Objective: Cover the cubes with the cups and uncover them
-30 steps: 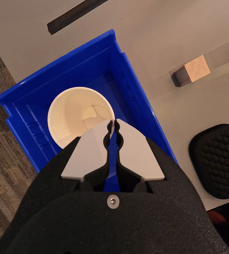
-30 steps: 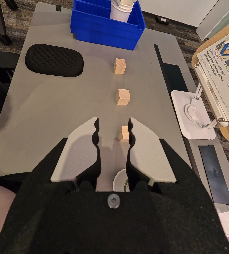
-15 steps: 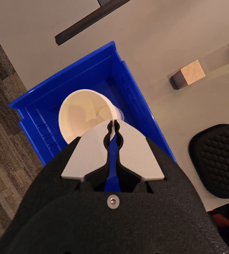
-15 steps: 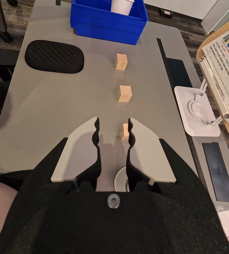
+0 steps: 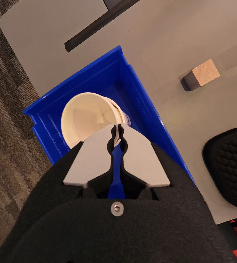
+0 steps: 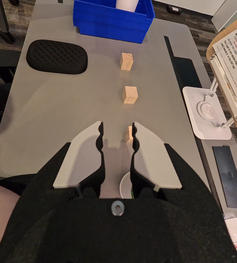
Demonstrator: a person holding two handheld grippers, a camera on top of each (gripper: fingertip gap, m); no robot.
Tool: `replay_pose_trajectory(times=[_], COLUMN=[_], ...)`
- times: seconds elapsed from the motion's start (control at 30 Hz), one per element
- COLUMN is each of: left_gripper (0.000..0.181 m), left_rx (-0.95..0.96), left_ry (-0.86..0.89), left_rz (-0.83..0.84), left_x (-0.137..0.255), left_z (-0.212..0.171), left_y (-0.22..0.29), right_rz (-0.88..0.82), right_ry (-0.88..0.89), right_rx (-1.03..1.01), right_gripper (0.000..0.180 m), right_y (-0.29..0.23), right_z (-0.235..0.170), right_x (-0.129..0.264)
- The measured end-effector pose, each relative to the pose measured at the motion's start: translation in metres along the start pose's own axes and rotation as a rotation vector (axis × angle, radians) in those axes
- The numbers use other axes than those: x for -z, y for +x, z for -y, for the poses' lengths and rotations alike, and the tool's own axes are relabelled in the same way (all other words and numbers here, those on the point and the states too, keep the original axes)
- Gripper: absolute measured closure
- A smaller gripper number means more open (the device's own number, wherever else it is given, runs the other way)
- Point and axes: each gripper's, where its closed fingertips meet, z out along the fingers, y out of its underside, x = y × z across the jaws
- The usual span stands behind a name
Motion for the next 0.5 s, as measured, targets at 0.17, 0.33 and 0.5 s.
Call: replay_pose_trajectory(times=[0.17,0.33,0.5], left_gripper=[0.178,0.178,0.178], left_rx=[-0.046,-0.12,-0.15], left_ry=[-0.019,-0.052,-0.08], left_rz=[0.038,0.106,0.136], left_x=[-0.0005,-0.0005,-0.0012], left_z=[-0.0007,-0.0011,-0.0025], left_y=[0.0001,-0.0021,-0.0021], right_rz=[0.001,0.001,0.003], right_ry=[0.003,0.003,0.001], right_rx=[0.001,0.0,-0.002], right_gripper=[0.142,0.143,0.143], right_y=[-0.0005,-0.0006,-0.0009], right_z=[0.0002,-0.0003,-0.0011], right_x=[0.001,0.0016,0.0018])
